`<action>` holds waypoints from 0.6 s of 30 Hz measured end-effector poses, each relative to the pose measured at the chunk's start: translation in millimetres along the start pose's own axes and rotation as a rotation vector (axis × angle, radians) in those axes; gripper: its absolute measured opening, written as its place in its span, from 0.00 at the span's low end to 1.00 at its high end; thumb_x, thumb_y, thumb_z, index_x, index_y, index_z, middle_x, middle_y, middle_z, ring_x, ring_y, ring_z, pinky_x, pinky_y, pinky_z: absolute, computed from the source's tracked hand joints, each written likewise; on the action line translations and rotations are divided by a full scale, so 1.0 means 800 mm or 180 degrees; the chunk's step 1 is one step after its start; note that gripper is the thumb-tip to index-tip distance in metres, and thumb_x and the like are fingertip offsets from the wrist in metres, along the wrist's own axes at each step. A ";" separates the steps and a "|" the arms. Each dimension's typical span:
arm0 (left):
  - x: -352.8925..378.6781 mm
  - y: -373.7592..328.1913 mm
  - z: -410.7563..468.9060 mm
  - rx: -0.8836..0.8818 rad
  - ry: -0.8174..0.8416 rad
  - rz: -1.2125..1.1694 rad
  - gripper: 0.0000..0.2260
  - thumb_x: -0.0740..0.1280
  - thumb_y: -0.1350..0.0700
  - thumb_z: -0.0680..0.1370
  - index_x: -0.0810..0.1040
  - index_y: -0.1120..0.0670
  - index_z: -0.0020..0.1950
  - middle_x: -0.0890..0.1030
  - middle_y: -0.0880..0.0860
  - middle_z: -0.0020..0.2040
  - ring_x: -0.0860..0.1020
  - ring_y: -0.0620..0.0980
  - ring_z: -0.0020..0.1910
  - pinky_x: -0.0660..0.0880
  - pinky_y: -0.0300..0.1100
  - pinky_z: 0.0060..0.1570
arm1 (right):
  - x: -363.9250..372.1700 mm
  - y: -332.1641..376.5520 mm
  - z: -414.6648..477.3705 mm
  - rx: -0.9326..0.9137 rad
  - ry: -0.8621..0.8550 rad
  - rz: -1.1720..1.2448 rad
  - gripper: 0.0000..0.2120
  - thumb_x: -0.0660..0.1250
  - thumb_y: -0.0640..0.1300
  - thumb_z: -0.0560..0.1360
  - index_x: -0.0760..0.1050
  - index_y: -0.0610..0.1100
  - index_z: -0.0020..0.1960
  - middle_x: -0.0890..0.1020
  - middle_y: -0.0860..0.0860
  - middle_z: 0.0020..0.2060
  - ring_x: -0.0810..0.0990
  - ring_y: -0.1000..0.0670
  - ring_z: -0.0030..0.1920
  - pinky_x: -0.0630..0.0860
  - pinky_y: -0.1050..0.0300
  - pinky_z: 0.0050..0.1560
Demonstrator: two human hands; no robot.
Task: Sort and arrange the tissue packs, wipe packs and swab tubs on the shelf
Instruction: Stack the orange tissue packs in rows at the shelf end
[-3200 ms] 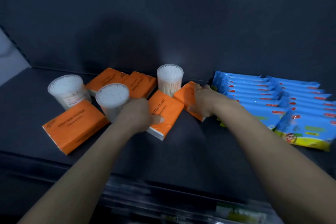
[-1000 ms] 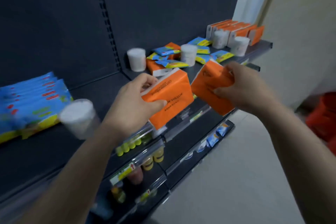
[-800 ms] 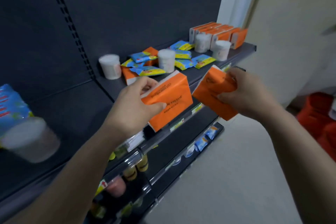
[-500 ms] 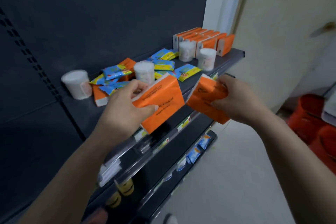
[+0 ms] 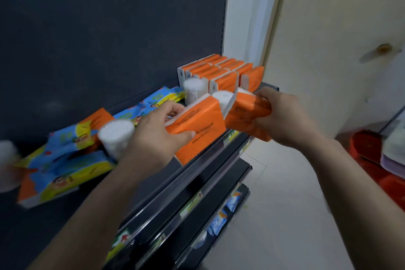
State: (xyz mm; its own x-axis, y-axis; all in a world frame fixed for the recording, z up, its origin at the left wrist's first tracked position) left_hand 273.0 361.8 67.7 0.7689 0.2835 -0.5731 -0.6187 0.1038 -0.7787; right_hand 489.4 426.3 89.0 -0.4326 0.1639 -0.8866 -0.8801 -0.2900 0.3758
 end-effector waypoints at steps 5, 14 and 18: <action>0.046 -0.011 0.045 -0.0180 -0.0460 0.0011 0.14 0.75 0.57 0.67 0.74 0.45 0.45 0.79 0.41 0.45 0.77 0.37 0.46 0.69 0.25 0.40 | -0.001 -0.054 0.074 -0.0307 0.0123 0.0120 0.17 0.68 0.40 0.69 0.72 0.47 0.57 0.77 0.47 0.43 0.76 0.40 0.51 0.71 0.49 0.50; 0.113 -0.050 0.088 -0.0511 -0.1080 0.0148 0.15 0.74 0.58 0.68 0.74 0.42 0.46 0.78 0.39 0.43 0.75 0.33 0.41 0.69 0.28 0.42 | -0.008 -0.111 0.182 -0.1066 0.0299 0.0390 0.15 0.68 0.39 0.69 0.73 0.45 0.55 0.77 0.48 0.41 0.77 0.42 0.47 0.72 0.51 0.48; 0.108 -0.045 0.097 -0.0750 -0.1387 0.0243 0.16 0.73 0.57 0.69 0.75 0.48 0.53 0.78 0.41 0.48 0.76 0.39 0.47 0.72 0.38 0.47 | 0.011 -0.107 0.221 -0.1386 0.0264 0.0473 0.17 0.69 0.38 0.68 0.74 0.44 0.56 0.81 0.44 0.47 0.77 0.40 0.50 0.73 0.47 0.51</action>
State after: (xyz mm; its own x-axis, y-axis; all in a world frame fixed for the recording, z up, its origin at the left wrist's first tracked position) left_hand 349.0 456.7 65.9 0.5529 0.6589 -0.5100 -0.5787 -0.1367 -0.8040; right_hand 526.7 619.0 96.7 -0.5150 0.0199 -0.8570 -0.6382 -0.6764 0.3678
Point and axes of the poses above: each hand's wrist, its own z-axis towards the middle knuckle, its own x-axis out of the palm, y = z × x, the point moved 2 cm from there along z, towards the middle knuckle
